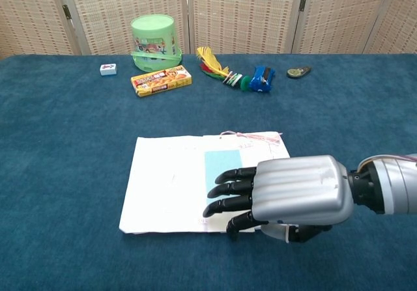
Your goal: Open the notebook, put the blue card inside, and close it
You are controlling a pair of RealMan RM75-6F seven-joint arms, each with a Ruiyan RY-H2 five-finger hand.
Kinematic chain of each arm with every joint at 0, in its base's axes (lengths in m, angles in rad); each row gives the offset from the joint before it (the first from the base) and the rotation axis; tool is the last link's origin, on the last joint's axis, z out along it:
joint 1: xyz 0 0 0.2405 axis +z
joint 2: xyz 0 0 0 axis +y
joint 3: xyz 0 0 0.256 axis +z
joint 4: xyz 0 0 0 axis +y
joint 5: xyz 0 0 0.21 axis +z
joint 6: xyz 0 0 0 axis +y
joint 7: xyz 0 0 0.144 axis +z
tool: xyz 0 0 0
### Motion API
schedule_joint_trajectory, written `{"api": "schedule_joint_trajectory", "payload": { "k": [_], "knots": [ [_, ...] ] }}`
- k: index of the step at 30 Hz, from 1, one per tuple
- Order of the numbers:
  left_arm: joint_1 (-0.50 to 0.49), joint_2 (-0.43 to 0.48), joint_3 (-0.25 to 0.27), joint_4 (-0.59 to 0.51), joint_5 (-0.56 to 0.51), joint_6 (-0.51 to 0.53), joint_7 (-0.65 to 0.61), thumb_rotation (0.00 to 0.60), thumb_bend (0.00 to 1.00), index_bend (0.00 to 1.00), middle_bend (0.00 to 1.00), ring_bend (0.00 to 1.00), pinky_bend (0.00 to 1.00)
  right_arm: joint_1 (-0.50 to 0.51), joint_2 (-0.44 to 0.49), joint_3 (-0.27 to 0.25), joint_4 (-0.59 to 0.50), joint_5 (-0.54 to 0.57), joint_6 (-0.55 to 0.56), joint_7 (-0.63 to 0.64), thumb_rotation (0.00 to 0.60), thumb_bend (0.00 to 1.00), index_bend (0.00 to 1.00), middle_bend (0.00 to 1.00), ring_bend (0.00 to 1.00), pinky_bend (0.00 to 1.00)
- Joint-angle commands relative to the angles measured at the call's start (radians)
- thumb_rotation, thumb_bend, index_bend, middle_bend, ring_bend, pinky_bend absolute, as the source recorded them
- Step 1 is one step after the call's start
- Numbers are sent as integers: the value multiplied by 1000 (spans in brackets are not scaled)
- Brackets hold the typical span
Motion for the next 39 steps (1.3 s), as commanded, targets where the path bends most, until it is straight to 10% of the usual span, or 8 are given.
{"api": "schedule_joint_trajectory", "payload": {
  "k": [1, 39],
  "knots": [
    [-1, 0, -1, 0, 1, -1, 0, 600, 277, 122, 89, 110, 171, -1, -3, 3, 5, 2, -1, -3, 600, 699, 324, 72, 0, 0],
    [2, 7, 3, -1, -3, -4, -11, 600, 277, 122, 89, 110, 171, 25, -66, 92, 21, 95, -67, -20, 600, 698, 324, 72, 0, 0]
  ]
}}
